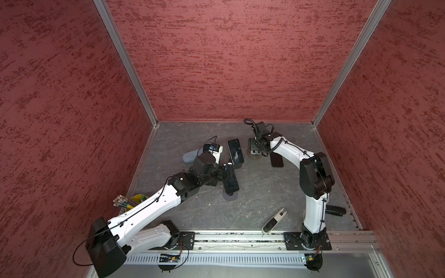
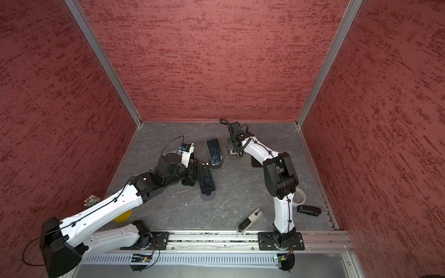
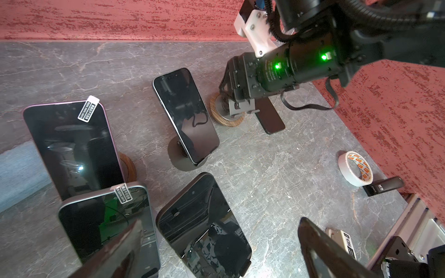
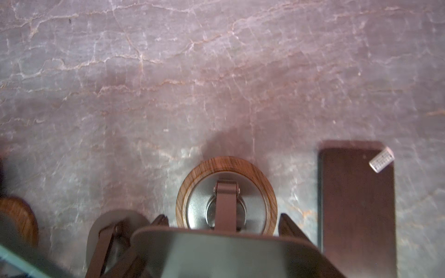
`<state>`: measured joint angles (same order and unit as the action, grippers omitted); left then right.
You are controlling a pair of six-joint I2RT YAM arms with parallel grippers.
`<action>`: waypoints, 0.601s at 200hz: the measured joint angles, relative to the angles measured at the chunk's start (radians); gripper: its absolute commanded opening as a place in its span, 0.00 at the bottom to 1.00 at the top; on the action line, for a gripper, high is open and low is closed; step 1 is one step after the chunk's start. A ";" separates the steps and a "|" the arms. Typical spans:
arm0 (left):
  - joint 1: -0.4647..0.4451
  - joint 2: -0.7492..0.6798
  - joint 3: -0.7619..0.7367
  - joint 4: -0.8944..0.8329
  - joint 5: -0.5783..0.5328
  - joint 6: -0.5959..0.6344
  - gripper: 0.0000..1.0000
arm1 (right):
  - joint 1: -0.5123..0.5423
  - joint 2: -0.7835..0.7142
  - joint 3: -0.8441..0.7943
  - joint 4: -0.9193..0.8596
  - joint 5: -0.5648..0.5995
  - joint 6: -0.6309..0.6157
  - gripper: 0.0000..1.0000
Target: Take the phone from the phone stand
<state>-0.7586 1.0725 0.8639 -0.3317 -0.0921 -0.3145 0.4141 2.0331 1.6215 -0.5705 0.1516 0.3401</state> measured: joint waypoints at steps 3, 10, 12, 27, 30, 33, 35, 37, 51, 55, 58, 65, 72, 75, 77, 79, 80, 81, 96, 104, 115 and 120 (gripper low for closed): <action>0.000 -0.001 0.000 0.000 -0.002 0.001 0.99 | -0.002 0.010 0.010 -0.002 0.000 -0.002 0.63; 0.000 -0.001 0.000 -0.001 -0.005 0.002 1.00 | -0.006 0.026 0.027 -0.002 -0.003 -0.006 0.62; 0.000 -0.001 0.000 -0.001 -0.006 0.002 1.00 | -0.008 0.031 0.032 -0.002 -0.004 -0.007 0.62; 0.000 -0.002 0.000 -0.004 -0.015 0.006 1.00 | -0.019 0.064 0.067 -0.003 -0.010 -0.014 0.62; 0.000 -0.002 0.000 -0.005 -0.016 0.008 1.00 | -0.021 0.071 0.073 -0.003 -0.010 -0.016 0.62; 0.000 -0.001 0.000 -0.005 -0.018 0.008 0.99 | -0.024 0.077 0.079 -0.003 -0.011 -0.016 0.62; 0.000 -0.001 0.000 -0.005 -0.019 0.009 1.00 | -0.025 0.080 0.083 -0.003 -0.011 -0.017 0.62; 0.000 -0.001 0.000 -0.006 -0.019 0.009 1.00 | -0.026 0.084 0.087 -0.004 -0.011 -0.018 0.62; 0.000 -0.001 0.000 -0.007 -0.023 0.011 0.99 | -0.036 0.109 0.115 -0.003 -0.011 -0.023 0.62; 0.000 -0.001 0.000 -0.008 -0.023 0.013 1.00 | -0.038 0.114 0.122 -0.004 -0.011 -0.024 0.62; 0.000 -0.001 0.000 -0.008 -0.023 0.013 0.99 | -0.040 0.120 0.128 -0.003 -0.011 -0.025 0.62; 0.000 -0.001 0.000 -0.009 -0.024 0.014 1.00 | -0.045 0.129 0.140 -0.004 -0.012 -0.027 0.62; 0.000 -0.001 0.000 -0.009 -0.026 0.015 1.00 | -0.050 0.137 0.151 -0.006 -0.012 -0.030 0.62; 0.000 -0.001 0.000 -0.009 -0.026 0.016 0.99 | -0.051 0.140 0.158 -0.008 -0.012 -0.031 0.62; 0.000 -0.001 0.000 -0.009 -0.026 0.016 1.00 | -0.052 0.142 0.161 -0.009 -0.012 -0.031 0.63; 0.000 -0.001 0.000 -0.009 -0.026 0.016 0.99 | -0.053 0.144 0.165 -0.009 -0.013 -0.032 0.62; 0.000 -0.001 0.000 -0.009 -0.026 0.016 0.99 | -0.053 0.145 0.167 -0.010 -0.013 -0.033 0.62; 0.000 -0.001 0.000 -0.009 -0.027 0.016 0.99 | -0.054 0.146 0.169 -0.010 -0.013 -0.033 0.62; 0.000 -0.001 0.000 -0.009 -0.030 0.016 0.99 | -0.059 0.165 0.208 -0.019 -0.012 -0.039 0.62; 0.000 -0.001 0.000 -0.009 -0.031 0.016 0.99 | -0.061 0.175 0.229 -0.024 -0.012 -0.042 0.62; 0.000 -0.001 0.000 -0.009 -0.034 0.017 0.99 | -0.063 0.191 0.256 -0.027 -0.010 -0.047 0.63; 0.000 -0.001 0.000 -0.009 -0.034 0.017 1.00 | -0.064 0.197 0.265 -0.027 -0.010 -0.048 0.63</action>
<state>-0.7586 1.0714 0.8639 -0.3408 -0.1265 -0.2974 0.3504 2.2299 1.8866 -0.5976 0.1417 0.2916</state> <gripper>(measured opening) 0.995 0.701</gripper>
